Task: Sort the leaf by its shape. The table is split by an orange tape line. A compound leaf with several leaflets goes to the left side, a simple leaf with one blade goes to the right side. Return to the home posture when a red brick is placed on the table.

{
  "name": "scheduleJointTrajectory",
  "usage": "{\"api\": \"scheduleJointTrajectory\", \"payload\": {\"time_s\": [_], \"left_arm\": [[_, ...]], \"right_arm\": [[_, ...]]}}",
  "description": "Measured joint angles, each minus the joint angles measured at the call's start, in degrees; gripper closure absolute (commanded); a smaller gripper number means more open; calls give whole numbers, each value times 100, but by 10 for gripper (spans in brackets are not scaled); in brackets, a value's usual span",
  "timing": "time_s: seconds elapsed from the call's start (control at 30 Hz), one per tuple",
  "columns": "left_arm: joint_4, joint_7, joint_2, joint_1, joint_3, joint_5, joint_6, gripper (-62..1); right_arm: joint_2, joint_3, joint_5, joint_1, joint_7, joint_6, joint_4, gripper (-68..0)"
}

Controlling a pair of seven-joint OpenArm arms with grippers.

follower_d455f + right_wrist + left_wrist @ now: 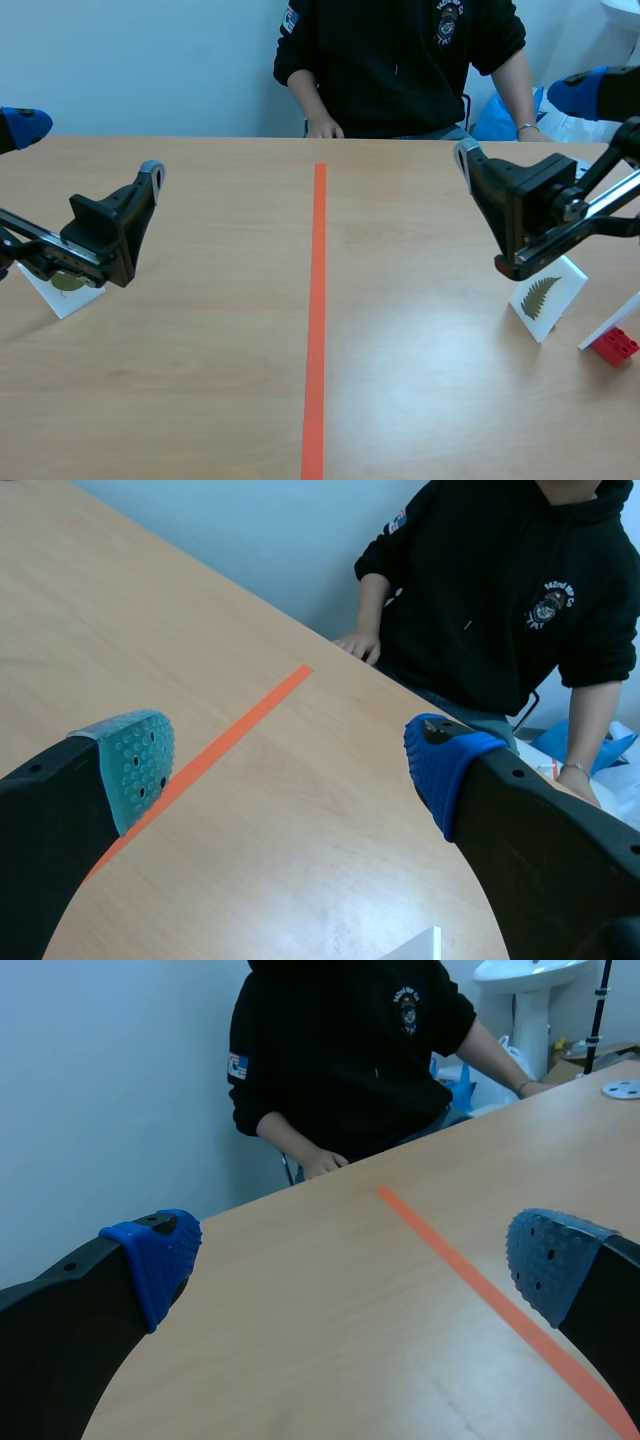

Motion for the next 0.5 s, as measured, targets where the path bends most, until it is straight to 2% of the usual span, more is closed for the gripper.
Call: {"api": "scheduleJointTrajectory", "payload": {"time_s": [0.23, 0.5], "left_arm": [[387, 398, 15, 361, -4, 0, -376, -623], [833, 588, 15, 654, -4, -24, -1128, -623]], "right_arm": [[0, 0, 0, 0, 0, 2, 0, -475], [0, 0, 0, 0, 2, 0, 0, -475]]}}
